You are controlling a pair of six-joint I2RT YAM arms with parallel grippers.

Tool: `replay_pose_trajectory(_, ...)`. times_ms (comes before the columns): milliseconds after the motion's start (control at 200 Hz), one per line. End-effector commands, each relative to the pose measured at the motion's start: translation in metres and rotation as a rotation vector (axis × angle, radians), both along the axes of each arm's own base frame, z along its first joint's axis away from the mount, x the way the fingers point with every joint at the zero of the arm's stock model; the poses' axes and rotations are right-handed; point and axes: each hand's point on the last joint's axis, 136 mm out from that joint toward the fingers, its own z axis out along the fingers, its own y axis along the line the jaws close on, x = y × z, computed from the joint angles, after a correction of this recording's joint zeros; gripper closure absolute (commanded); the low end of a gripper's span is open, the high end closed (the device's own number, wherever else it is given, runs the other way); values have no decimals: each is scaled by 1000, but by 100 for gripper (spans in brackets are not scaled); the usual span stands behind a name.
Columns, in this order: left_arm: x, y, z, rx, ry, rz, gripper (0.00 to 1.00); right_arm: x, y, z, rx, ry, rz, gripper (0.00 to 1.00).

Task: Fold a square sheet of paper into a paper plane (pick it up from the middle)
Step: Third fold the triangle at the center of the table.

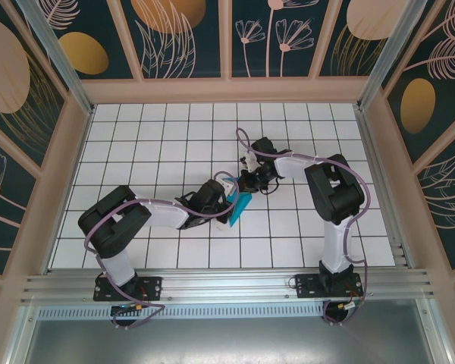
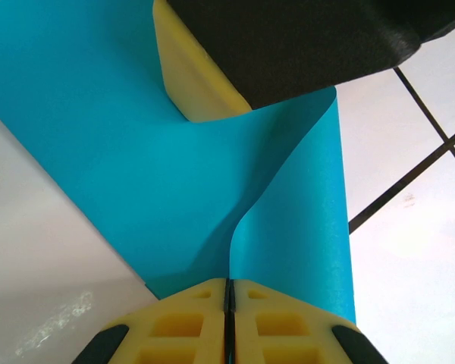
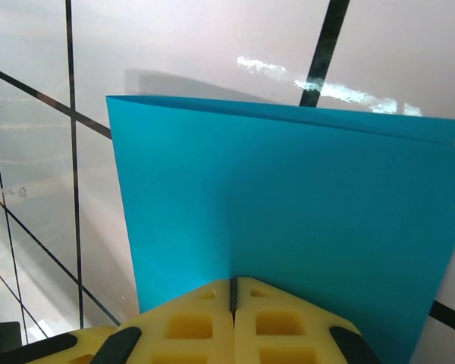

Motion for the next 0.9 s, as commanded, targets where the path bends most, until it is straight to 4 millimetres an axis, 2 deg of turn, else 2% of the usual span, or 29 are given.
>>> replay_pose_trajectory(0, 5, -1, 7, -7, -24, -6, 88, 1, 3, -5, -19, 21, -2, 93)
replay_pose_trajectory(190, 3, 4, -10, 38, 10, 5, 89, 3, 4, 0, -17, 11, -12, 92)
replay_pose_trajectory(350, 0, 5, -14, 37, 24, 0, 90, 17, 4, 35, 12, -67, -56, 87)
replay_pose_trajectory(435, 0, 4, -13, 32, 24, -4, 90, 23, -5, 51, 23, -106, -106, 83)
replay_pose_trajectory(535, 0, 3, -12, 28, 21, -5, 90, 24, -20, 61, 15, -138, -175, 79)
replay_pose_trajectory(651, 0, 1, -12, 24, 22, -12, 89, 13, -30, 67, 44, -145, -233, 80)
replay_pose_trajectory(741, -1, 1, -13, 23, 25, -14, 89, -4, -24, 68, 117, -104, -236, 86)
replay_pose_trajectory(891, -1, 0, -12, 18, 27, -16, 89, -30, -12, 58, 186, -46, -239, 95)
